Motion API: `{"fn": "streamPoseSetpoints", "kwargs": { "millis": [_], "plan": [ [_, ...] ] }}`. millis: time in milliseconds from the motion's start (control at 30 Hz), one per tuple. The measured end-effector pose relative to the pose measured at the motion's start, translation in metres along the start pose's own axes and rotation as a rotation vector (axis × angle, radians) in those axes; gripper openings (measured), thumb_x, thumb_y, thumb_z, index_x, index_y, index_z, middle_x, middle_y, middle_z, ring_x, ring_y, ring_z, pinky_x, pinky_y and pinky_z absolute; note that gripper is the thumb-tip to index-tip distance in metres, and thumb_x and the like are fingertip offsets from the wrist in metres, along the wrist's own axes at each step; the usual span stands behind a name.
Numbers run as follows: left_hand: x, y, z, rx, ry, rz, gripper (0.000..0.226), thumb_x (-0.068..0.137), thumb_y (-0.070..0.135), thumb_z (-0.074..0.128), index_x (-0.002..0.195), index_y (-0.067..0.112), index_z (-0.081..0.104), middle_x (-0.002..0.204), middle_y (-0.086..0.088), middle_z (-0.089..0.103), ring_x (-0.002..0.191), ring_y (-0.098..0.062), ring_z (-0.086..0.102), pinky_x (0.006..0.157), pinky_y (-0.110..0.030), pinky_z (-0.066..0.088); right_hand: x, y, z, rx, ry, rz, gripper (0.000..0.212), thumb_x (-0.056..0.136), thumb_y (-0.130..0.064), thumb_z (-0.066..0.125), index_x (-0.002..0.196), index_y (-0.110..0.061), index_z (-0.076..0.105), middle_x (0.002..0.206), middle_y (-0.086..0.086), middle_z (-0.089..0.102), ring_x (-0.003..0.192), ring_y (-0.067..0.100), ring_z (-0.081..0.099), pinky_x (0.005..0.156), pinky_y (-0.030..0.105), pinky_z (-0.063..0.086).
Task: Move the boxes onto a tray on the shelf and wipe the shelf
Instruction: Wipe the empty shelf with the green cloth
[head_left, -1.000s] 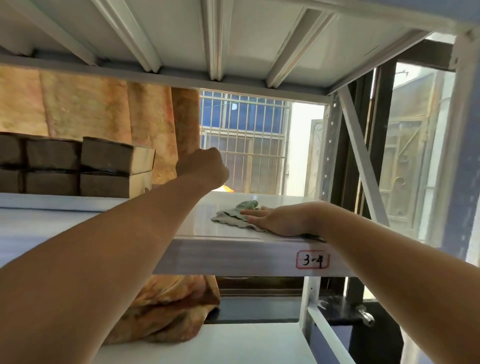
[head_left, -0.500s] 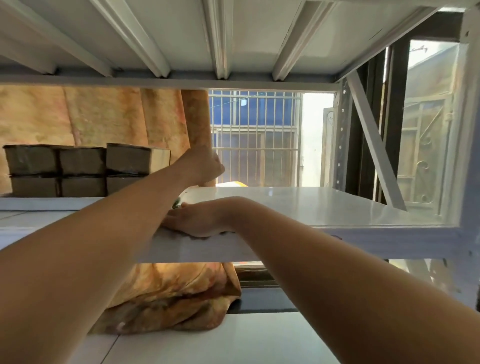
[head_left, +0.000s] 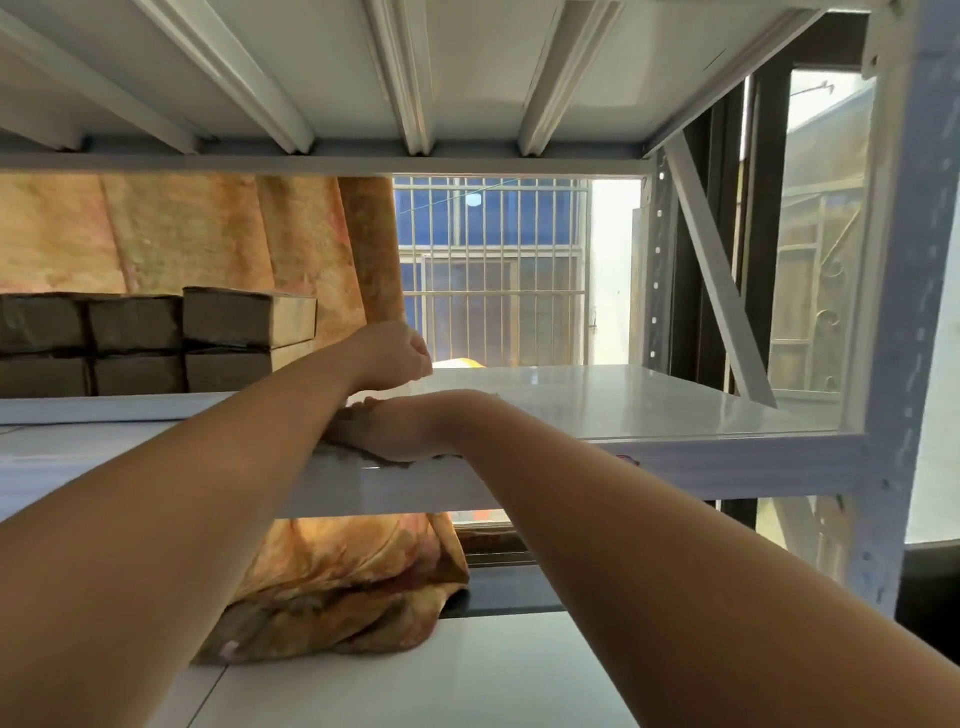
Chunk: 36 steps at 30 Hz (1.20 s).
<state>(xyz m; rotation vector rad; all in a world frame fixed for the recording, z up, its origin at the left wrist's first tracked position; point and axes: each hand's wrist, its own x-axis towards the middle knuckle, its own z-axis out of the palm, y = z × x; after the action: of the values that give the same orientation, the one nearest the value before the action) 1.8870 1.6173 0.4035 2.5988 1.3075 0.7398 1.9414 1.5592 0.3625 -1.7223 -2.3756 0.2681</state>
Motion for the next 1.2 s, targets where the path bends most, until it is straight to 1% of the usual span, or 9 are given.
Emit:
{"fn": "streamPoseSetpoints", "kwargs": {
  "millis": [133, 233, 300, 433, 600, 700, 967, 1033, 1200],
  "plan": [
    [0.008, 0.004, 0.006, -0.087, 0.021, -0.079, 0.026, 0.092, 0.012, 0.052, 0.11, 0.002, 0.067, 0.111, -0.013, 0.066, 0.089, -0.017, 0.054, 0.073, -0.024, 0.043, -0.023, 0.023, -0.014, 0.019, -0.036, 0.036, 0.055, 0.102, -0.044, 0.019, 0.149, -0.016, 0.027, 0.153, 0.01, 0.032, 0.139, 0.025, 0.032, 0.111, 0.033, 0.021],
    [0.009, 0.021, 0.017, -0.073, -0.018, -0.03, 0.024, 0.091, 0.012, 0.053, 0.109, 0.003, 0.067, 0.102, -0.008, 0.065, 0.089, -0.016, 0.056, 0.065, -0.019, 0.043, -0.043, 0.049, -0.024, 0.047, -0.039, 0.103, 0.052, 0.103, -0.041, 0.018, 0.148, -0.018, 0.03, 0.15, 0.011, 0.038, 0.134, 0.024, 0.038, 0.104, 0.033, 0.027],
    [0.011, 0.033, 0.026, -0.024, -0.052, 0.021, 0.024, 0.09, 0.013, 0.053, 0.106, 0.007, 0.068, 0.103, -0.004, 0.066, 0.092, -0.016, 0.058, 0.069, -0.021, 0.045, -0.054, 0.069, -0.028, 0.053, 0.001, 0.162, 0.051, 0.103, -0.042, 0.02, 0.145, -0.019, 0.036, 0.143, 0.012, 0.045, 0.128, 0.024, 0.043, 0.098, 0.032, 0.028],
    [0.019, 0.062, 0.044, 0.014, -0.056, 0.086, 0.025, 0.087, 0.014, 0.052, 0.102, 0.011, 0.071, 0.104, -0.004, 0.068, 0.093, -0.018, 0.059, 0.078, -0.025, 0.043, -0.082, 0.102, -0.039, 0.039, 0.032, 0.247, 0.049, 0.102, -0.046, 0.022, 0.147, -0.029, 0.031, 0.144, 0.009, 0.044, 0.129, 0.024, 0.043, 0.105, 0.036, 0.026],
    [0.029, 0.099, 0.065, 0.011, -0.032, 0.141, 0.025, 0.088, 0.013, 0.051, 0.1, 0.006, 0.072, 0.104, -0.01, 0.07, 0.087, -0.018, 0.056, 0.076, -0.025, 0.043, -0.123, 0.137, -0.055, -0.026, 0.034, 0.35, 0.048, 0.102, -0.045, 0.021, 0.148, -0.032, 0.028, 0.148, 0.007, 0.04, 0.132, 0.023, 0.04, 0.112, 0.04, 0.023],
    [0.034, 0.114, 0.075, -0.021, -0.019, 0.169, 0.025, 0.088, 0.01, 0.051, 0.101, 0.002, 0.072, 0.104, -0.013, 0.07, 0.089, -0.021, 0.057, 0.078, -0.027, 0.045, -0.145, 0.159, -0.062, -0.12, 0.04, 0.449, 0.047, 0.104, -0.04, 0.018, 0.148, -0.03, 0.03, 0.149, 0.006, 0.038, 0.134, 0.025, 0.037, 0.11, 0.037, 0.023],
    [0.038, 0.122, 0.089, -0.081, 0.046, 0.246, 0.025, 0.091, 0.012, 0.051, 0.112, 0.006, 0.063, 0.119, -0.009, 0.064, 0.106, -0.023, 0.058, 0.094, -0.03, 0.046, -0.164, 0.183, -0.065, 0.032, 0.139, 0.65, 0.051, 0.1, -0.051, 0.025, 0.142, -0.026, 0.04, 0.13, 0.009, 0.051, 0.119, 0.022, 0.047, 0.094, 0.032, 0.027],
    [0.038, 0.121, 0.089, -0.098, 0.066, 0.251, 0.025, 0.091, 0.011, 0.05, 0.111, 0.006, 0.063, 0.118, -0.009, 0.065, 0.105, -0.022, 0.059, 0.095, -0.031, 0.046, -0.165, 0.179, -0.065, 0.055, 0.125, 0.658, 0.05, 0.098, -0.054, 0.027, 0.139, -0.028, 0.041, 0.131, 0.009, 0.05, 0.12, 0.023, 0.047, 0.098, 0.034, 0.029],
    [0.038, 0.117, 0.085, -0.153, 0.101, 0.276, 0.027, 0.091, 0.009, 0.048, 0.109, 0.003, 0.066, 0.112, -0.01, 0.068, 0.093, -0.016, 0.057, 0.083, -0.024, 0.043, -0.167, 0.171, -0.068, 0.011, 0.028, 0.617, 0.05, 0.098, -0.057, 0.02, 0.147, -0.046, 0.02, 0.154, 0.004, 0.027, 0.139, 0.025, 0.029, 0.112, 0.042, 0.016]
  ]
}}
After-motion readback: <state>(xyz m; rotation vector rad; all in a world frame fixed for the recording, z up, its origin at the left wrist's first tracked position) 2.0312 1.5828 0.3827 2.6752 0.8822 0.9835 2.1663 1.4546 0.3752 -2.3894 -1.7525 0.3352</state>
